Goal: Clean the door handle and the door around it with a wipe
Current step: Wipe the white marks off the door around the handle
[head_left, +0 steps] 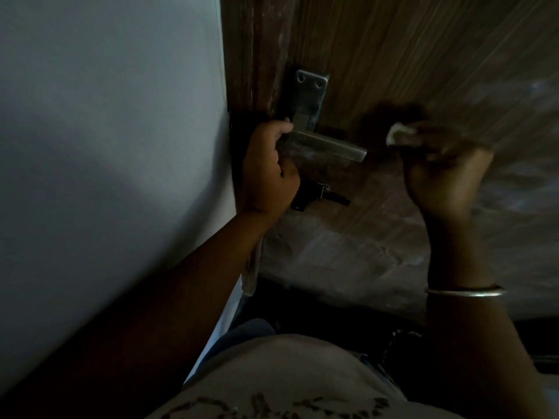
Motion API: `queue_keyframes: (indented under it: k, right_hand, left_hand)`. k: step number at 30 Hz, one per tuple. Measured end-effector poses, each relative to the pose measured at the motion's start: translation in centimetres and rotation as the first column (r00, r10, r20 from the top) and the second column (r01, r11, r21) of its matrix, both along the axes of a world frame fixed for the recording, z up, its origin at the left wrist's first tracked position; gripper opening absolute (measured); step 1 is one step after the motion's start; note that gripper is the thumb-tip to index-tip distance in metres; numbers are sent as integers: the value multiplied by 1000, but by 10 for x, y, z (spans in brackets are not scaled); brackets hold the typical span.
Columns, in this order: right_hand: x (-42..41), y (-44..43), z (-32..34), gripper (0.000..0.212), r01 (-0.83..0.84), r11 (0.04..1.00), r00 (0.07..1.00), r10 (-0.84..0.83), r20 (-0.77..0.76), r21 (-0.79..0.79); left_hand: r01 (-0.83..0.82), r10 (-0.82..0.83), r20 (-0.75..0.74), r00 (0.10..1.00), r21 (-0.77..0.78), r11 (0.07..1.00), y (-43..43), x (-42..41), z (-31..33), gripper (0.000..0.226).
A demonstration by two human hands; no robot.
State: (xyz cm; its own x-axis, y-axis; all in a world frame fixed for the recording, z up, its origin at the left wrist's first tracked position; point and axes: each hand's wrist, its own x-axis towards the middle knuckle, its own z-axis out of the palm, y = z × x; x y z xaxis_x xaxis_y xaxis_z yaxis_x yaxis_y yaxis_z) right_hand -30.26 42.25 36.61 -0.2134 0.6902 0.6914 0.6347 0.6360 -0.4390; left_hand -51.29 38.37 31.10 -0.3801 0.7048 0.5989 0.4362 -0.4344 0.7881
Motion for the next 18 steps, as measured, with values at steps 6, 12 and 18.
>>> queue_keyframes:
  k: [6,12,18]
  right_hand:
    - [-90,-9,44,26,-105,969,947,28,321,225]
    - [-119,15,50,34,-16,999,900,-7,435,49]
    - [-100,12,33,22,184,952,896,-61,440,-243]
  left_hand:
    - [20,-20,22,1000,9,1000,-3,2,-1,36]
    - [-22,22,44,999,11,1000,-6,1,2,37]
    - [-11,11,30,999,-14,1000,-11,1,-1,40]
